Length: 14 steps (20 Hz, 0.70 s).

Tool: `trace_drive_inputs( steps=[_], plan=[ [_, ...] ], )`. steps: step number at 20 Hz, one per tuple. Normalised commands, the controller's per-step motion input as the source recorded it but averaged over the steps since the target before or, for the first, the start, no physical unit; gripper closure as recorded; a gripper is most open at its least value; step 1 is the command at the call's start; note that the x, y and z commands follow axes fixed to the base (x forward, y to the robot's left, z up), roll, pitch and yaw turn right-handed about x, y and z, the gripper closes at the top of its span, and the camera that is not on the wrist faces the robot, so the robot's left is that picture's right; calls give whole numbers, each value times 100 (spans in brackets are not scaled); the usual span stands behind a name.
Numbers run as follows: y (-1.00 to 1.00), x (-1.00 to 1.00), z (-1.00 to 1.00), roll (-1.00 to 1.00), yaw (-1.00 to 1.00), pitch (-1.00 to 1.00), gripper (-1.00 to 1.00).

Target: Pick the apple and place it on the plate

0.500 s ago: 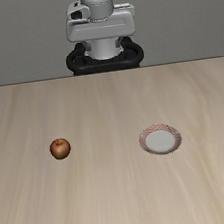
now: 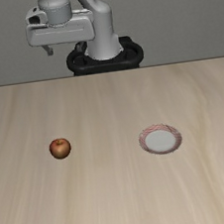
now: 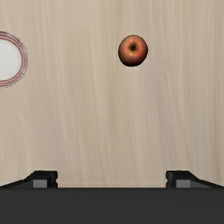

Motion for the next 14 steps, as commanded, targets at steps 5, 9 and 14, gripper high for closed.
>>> trace_drive_inputs(
  steps=[5,9,14],
  plan=[
    [-80,20,0,0,0,0,-100],
    [0,100,0,0,0,0,-100],
    [0,100,0,0,0,0,-100]
  ],
)
